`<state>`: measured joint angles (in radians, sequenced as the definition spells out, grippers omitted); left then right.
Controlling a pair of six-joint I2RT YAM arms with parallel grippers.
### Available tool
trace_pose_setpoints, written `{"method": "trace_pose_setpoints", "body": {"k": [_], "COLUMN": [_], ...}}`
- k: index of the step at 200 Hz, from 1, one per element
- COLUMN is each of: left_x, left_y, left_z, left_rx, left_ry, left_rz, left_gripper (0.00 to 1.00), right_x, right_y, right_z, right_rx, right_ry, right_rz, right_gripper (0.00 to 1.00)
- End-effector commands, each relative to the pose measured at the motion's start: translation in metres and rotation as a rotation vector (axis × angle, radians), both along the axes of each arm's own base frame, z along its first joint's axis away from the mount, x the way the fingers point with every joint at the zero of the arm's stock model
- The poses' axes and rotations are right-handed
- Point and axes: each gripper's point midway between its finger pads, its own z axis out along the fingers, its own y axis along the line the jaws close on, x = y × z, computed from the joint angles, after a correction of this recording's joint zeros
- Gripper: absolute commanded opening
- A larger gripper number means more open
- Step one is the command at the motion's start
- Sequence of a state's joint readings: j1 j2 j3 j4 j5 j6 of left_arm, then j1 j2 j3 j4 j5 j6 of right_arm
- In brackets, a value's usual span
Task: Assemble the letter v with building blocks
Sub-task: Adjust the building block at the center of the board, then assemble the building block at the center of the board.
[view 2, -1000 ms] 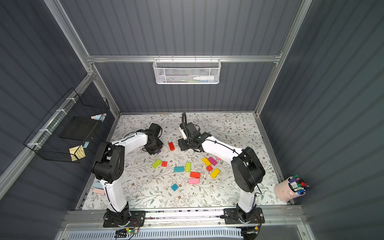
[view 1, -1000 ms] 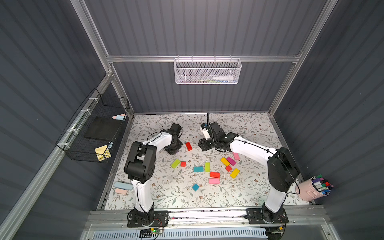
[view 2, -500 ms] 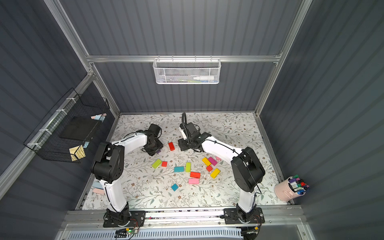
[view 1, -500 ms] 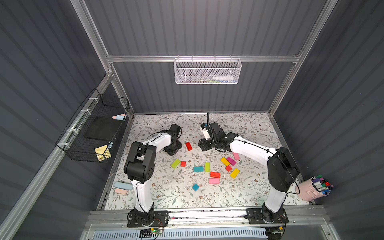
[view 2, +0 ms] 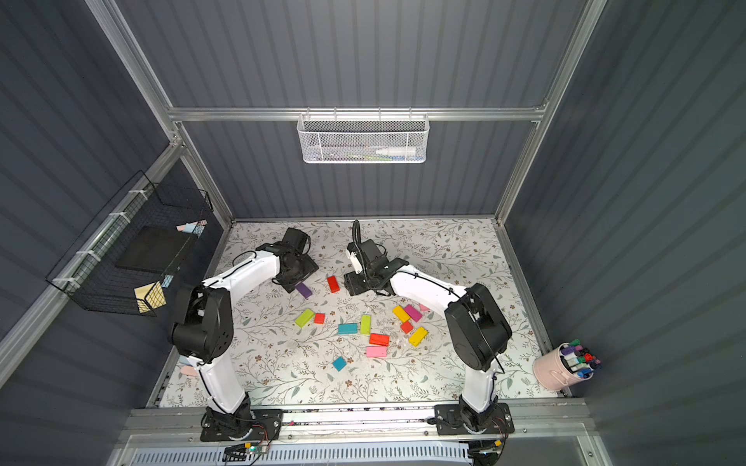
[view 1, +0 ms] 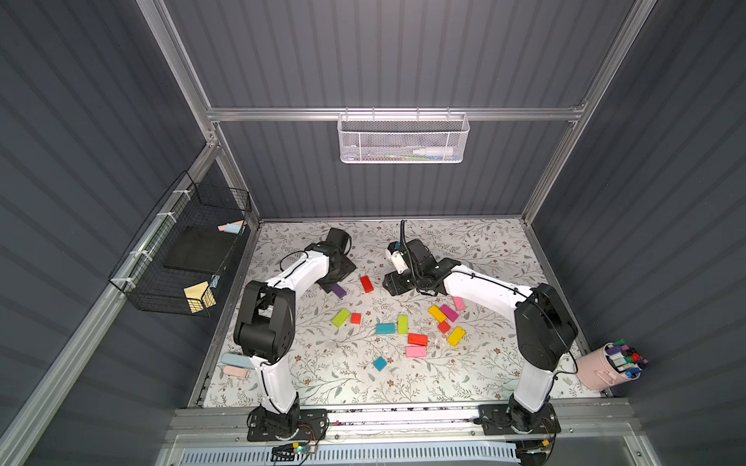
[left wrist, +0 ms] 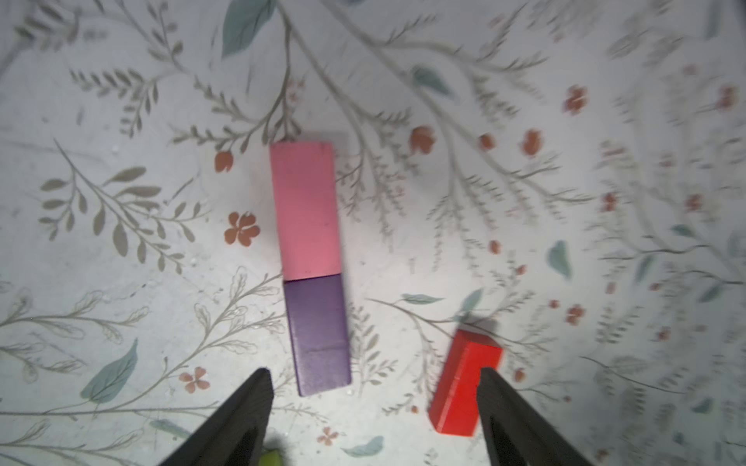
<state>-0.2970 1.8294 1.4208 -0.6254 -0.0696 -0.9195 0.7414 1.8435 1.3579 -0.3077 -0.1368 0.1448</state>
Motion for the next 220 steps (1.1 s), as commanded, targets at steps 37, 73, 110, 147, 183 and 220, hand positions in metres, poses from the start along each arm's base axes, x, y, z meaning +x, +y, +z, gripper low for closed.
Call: {"method": "trace_pose_setpoints", "body": {"k": [37,73,110,147,183,220], "left_x": [0.001,-0.008,-0.010,-0.009,-0.007,-0.006], "left_y": [0.030,0.025,0.022,0.025,0.019,0.022], "left_z": [0.073,0.072,0.093,0.094,0.082,0.081], "left_rx": [0.026,0.003,-0.034,-0.041,-0.141,-0.147], "left_ry": [-0.175,-0.204,-0.283,-0.270,-0.263,-0.268], "left_rz": [0.031,-0.021,-0.066,-0.103,-0.140,-0.125], "left_gripper": [0.98,0.99,0.99,0.99,0.99,0.99], "right_x": [-0.056,-0.071,-0.085,-0.087,-0.082,-0.081], "right_y": [0.037,0.051,0.068,0.079,0.087,0.090], "right_z": [-0.033,-0.045,-0.053,-0.058,-0.066,-0.076], "right_rx": [-0.064,-0.085,-0.139,-0.170,-0.201,-0.237], "right_ry": [0.054,0.048,0.011,-0.020,-0.045,-0.034], "right_rz": [0.299,0.387,0.505,0.569,0.608,0.637], "right_gripper": [0.68,0.67,0.65,0.65,0.64,0.58]}}
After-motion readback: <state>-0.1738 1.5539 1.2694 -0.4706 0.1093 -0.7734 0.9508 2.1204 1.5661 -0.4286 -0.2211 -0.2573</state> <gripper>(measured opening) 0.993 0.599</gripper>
